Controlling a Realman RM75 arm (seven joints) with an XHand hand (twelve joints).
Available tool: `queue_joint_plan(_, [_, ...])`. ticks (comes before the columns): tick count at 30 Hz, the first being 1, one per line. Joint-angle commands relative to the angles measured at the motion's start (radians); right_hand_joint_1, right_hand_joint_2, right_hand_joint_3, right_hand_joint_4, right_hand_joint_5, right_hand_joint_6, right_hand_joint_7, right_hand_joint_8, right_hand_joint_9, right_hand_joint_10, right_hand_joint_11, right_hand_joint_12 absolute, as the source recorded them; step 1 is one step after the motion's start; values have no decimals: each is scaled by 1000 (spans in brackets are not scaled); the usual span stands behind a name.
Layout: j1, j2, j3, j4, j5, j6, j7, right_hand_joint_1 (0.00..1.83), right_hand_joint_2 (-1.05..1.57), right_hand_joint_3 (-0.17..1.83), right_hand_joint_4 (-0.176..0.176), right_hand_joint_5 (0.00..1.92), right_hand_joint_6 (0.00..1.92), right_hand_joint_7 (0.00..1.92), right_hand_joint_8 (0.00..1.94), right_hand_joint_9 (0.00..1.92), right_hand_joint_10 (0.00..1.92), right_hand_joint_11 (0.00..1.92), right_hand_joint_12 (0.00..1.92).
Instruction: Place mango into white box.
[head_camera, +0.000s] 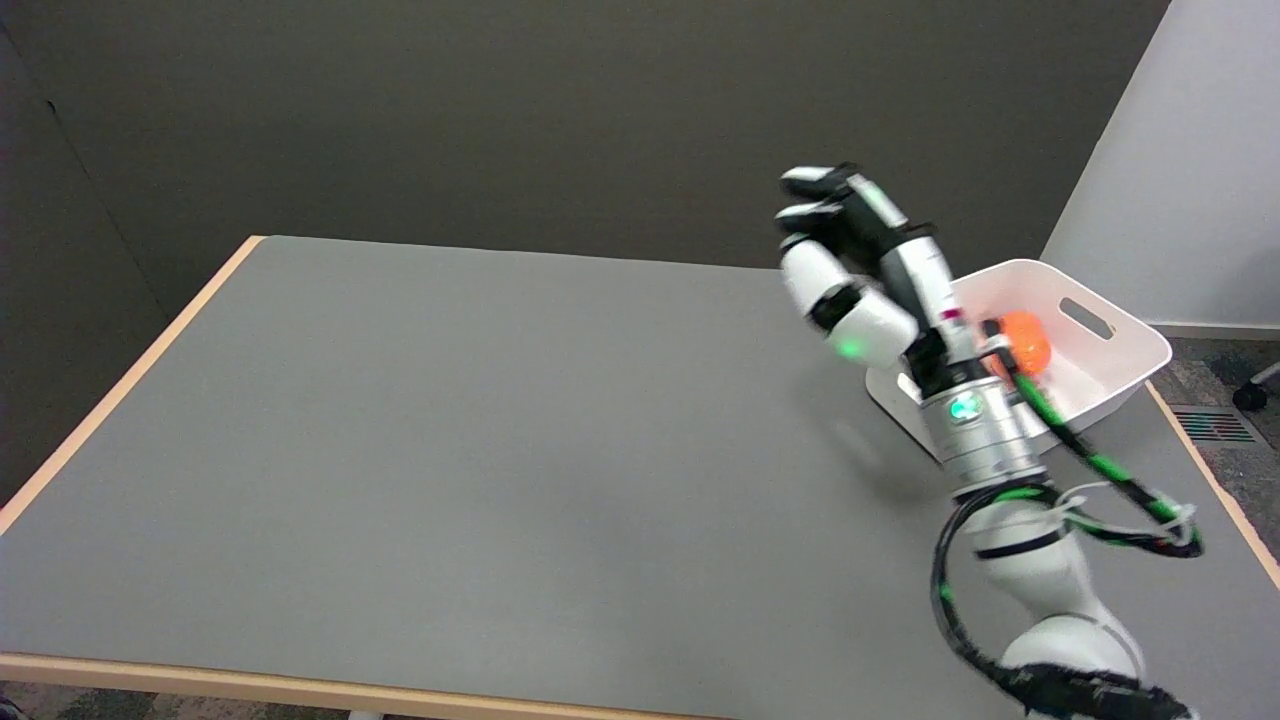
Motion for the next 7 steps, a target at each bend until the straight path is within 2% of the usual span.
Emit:
queue_joint_plan(1, [141,61,-456,67,49,-42,74,444,708,1005,161,344,727,528,668,530,967,367,1386])
queue_joint_plan(7, [157,39,-457,66,58,-76,73,473,723,956,165,361,783,535,667,510,987,334,1397])
